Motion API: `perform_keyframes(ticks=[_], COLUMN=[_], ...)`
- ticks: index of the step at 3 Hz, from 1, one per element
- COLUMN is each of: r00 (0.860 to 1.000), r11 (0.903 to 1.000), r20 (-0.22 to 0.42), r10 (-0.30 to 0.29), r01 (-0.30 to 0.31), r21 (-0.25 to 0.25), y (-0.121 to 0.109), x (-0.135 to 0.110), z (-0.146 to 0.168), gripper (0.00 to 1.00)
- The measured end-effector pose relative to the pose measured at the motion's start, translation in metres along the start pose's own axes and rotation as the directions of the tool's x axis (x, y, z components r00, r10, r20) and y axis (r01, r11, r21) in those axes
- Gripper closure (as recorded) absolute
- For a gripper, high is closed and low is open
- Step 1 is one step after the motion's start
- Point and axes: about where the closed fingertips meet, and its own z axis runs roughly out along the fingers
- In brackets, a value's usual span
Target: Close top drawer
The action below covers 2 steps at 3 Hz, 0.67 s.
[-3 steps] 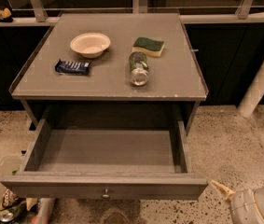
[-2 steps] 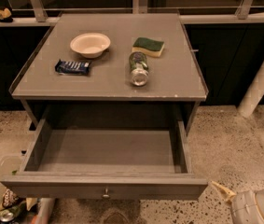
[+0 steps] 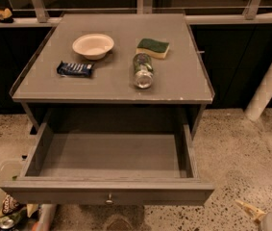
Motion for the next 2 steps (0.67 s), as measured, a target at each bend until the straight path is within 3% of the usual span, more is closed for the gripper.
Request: perform_keyframes(ticks=[1, 2], r00=[1.000, 0.999], r11=[1.0000, 0.9989], r20=[0.001, -0.007], r10=[0.003, -0.038], r01=[-0.003, 0.038], r21=[0.004, -0.028], y=[0.001, -0.004], x=[0.001, -0.009], z=[-0.001, 0.012], gripper=[0.00, 0.00])
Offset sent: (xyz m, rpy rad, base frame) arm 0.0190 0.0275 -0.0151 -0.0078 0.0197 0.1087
